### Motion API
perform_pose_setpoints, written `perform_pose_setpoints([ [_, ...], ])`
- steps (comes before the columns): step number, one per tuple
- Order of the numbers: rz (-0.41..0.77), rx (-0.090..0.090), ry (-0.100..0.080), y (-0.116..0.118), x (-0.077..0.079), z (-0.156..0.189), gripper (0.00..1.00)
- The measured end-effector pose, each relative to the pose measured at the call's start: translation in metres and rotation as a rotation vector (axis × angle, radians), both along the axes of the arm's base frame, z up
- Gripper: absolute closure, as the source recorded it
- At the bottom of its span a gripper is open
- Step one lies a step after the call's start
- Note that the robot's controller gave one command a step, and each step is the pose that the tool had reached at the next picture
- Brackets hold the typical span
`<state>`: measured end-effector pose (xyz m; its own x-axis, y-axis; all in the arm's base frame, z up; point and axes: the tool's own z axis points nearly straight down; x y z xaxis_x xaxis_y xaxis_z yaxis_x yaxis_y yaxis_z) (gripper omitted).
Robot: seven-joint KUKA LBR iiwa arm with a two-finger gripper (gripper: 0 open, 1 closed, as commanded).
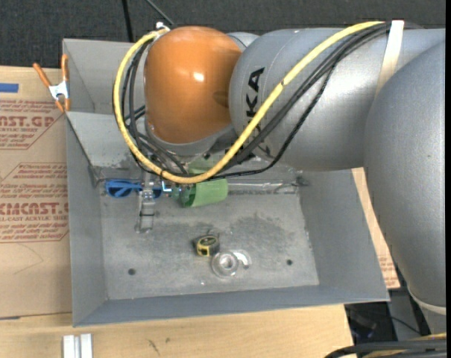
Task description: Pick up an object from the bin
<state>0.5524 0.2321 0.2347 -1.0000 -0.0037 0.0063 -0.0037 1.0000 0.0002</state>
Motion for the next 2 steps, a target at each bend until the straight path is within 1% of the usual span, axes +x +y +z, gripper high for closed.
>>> perform_pose_setpoints([
  [1,-0.004,-0.001,-0.005,-0.043,0.040,-0.051,0.00],
  [2,0.100,-0.002,0.000,-0.083,0.038,-0.161,0.00],
])
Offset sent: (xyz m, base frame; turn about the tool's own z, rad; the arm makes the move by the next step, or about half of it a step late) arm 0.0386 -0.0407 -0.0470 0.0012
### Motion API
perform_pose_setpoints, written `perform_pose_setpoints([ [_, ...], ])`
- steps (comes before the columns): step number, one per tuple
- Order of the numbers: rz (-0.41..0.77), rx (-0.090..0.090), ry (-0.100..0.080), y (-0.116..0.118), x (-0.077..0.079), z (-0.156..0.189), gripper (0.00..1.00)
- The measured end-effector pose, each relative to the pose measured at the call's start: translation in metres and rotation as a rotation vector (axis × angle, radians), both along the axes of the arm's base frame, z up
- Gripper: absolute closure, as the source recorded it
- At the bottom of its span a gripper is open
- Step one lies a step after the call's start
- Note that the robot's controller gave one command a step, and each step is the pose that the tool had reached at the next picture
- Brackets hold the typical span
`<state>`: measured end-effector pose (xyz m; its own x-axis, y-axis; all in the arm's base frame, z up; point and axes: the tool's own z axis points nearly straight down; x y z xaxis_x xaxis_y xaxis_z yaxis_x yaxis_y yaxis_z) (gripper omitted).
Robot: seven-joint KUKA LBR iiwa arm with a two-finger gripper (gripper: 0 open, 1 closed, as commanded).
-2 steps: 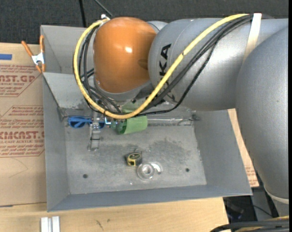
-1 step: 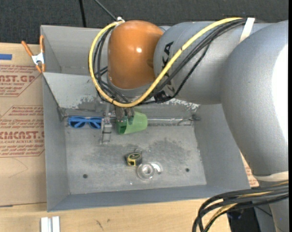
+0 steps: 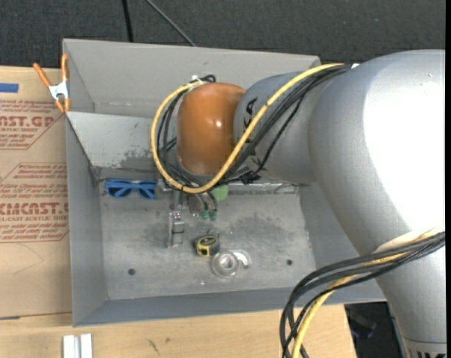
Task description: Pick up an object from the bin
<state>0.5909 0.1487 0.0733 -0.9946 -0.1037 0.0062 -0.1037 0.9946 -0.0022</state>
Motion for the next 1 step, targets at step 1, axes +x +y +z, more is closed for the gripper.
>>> perform_pose_setpoints([
  [1,0.034,-0.001,0.001,-0.0874,-0.0842,0.0134,0.00],
])
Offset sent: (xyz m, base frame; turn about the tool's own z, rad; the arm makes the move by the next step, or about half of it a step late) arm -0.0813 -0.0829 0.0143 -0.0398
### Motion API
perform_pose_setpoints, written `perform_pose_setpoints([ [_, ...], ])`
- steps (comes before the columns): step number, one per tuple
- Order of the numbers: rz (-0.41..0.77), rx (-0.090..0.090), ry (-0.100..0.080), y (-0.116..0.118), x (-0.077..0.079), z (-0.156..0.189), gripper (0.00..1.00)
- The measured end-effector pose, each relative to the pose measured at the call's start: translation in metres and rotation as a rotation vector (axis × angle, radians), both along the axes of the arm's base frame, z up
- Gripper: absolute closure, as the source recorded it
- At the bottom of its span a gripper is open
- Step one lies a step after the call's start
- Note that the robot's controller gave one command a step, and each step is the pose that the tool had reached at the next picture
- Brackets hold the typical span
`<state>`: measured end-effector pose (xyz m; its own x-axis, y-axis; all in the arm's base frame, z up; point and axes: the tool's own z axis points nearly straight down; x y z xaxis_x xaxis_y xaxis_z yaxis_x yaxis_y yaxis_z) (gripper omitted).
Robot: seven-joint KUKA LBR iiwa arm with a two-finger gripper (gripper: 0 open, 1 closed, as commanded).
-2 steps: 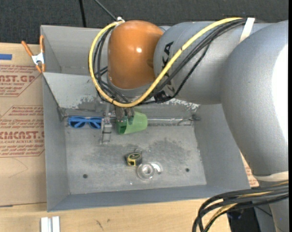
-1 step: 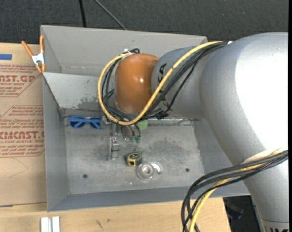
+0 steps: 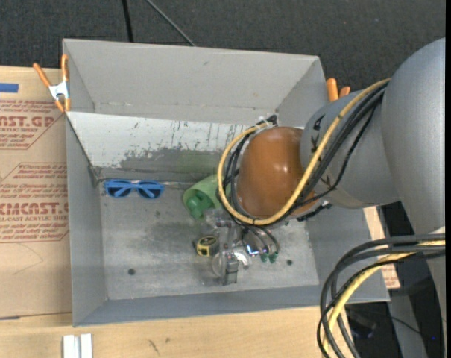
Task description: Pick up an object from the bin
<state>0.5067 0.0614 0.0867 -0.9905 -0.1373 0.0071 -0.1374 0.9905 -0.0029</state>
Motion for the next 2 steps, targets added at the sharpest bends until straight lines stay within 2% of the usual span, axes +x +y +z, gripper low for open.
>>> perform_pose_setpoints([
  [1,0.006,0.005,-0.005,0.005,0.003,0.000,1.00],
  [2,-0.043,0.005,-0.015,0.017,0.007,0.182,1.00],
])
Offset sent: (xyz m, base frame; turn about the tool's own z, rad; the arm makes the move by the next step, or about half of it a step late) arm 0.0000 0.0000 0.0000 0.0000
